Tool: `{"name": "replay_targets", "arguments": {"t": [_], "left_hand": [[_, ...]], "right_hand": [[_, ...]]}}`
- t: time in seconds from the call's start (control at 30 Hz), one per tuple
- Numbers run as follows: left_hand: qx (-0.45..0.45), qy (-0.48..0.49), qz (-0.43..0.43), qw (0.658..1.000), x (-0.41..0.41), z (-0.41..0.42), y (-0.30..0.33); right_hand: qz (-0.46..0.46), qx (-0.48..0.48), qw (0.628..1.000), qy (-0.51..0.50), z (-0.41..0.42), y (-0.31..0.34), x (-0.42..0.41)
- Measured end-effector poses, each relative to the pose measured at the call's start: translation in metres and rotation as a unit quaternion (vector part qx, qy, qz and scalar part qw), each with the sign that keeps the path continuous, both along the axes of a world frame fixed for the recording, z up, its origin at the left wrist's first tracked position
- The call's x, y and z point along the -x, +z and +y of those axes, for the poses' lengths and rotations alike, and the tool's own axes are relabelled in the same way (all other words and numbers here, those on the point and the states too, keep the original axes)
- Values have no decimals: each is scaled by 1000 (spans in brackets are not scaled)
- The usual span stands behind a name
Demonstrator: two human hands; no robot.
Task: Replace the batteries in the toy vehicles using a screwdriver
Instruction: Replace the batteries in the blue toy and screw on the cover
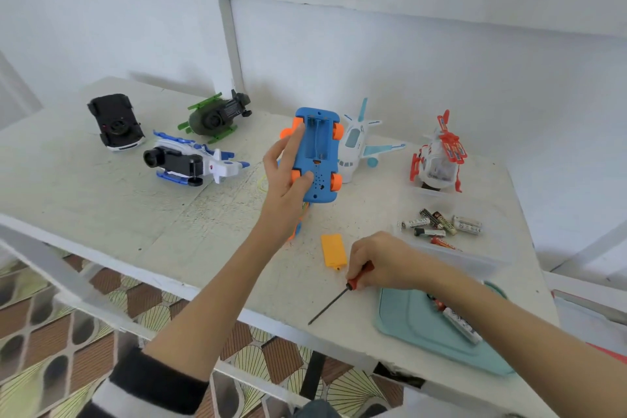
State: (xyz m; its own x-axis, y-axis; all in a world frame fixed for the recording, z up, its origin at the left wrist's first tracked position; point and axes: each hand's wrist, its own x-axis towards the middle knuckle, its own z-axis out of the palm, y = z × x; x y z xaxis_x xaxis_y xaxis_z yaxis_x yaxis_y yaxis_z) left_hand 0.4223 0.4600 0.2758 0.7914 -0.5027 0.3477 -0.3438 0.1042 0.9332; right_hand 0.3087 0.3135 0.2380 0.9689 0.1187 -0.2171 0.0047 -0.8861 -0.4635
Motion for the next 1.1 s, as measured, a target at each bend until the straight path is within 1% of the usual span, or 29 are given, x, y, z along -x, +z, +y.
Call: {"name": "replay_targets", "arguments": {"t": [0.1,0.33,0.4,0.5,0.6,0.7,0.9,1.1], "left_hand": [[0,-8,6,1000,0,-3,-1],[5,-22,3,1000,0,-11,-2],[14,-28,-2,1000,3,-16,-1],[30,-44,1,999,10,-28,4],[36,-68,0,997,19,-42,10],[53,-95,-11,994,29,-57,11],[55,-148,-13,987,31,-81,0],[41,-152,-22,987,38,-90,1]], "right_hand": [[-3,-15,1000,-11,-1,-3,1],[-35,-16,999,9,-3,0,5],[-61,-32,998,7,-7,8,9],[-86,-43,995,-21,-20,29,21],[-71,-21,995,-63,-43,41,41],[-51,7,993,-103,-60,37,66],[-8,80,989,-123,-63,28,95],[22,127,980,-152,-59,20,97]]}}
